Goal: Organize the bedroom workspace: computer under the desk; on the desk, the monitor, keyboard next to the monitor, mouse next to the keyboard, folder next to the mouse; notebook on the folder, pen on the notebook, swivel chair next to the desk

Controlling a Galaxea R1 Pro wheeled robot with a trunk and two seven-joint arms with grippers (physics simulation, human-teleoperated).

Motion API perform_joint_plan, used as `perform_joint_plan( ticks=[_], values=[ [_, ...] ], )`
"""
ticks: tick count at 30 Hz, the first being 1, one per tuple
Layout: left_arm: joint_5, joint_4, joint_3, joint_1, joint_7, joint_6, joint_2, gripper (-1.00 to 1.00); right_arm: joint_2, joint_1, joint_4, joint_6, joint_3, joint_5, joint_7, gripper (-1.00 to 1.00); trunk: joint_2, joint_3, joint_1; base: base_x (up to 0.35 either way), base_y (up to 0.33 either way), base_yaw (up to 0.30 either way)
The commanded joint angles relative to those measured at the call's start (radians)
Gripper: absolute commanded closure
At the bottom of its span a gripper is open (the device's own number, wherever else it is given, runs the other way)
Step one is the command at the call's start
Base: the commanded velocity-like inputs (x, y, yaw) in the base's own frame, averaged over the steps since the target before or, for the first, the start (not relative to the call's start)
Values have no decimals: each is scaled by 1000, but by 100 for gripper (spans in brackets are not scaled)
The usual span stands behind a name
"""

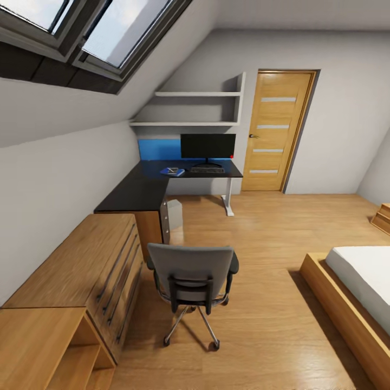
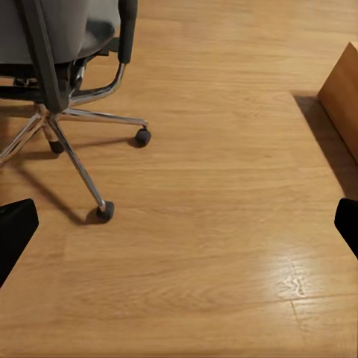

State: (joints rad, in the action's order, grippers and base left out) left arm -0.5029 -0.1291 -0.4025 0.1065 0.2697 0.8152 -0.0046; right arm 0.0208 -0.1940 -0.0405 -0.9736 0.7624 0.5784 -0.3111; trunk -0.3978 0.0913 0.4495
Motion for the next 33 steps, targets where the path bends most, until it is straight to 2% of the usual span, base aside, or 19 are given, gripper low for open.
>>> perform_joint_plan(
  ticks=[1, 33],
  values=[
    [-3, 0, -9, 1, 7, 2, 0, -100, 0, -1, 1, -2, 9, 5, -5, -100, -2, 2, 1, -28, 25, 0],
    [-2, 0, -10, 1, 7, 4, 0, -100, 3, -1, 2, -2, 11, 3, -3, -100, -2, 2, 1, -13, 90, 0]
  ],
)
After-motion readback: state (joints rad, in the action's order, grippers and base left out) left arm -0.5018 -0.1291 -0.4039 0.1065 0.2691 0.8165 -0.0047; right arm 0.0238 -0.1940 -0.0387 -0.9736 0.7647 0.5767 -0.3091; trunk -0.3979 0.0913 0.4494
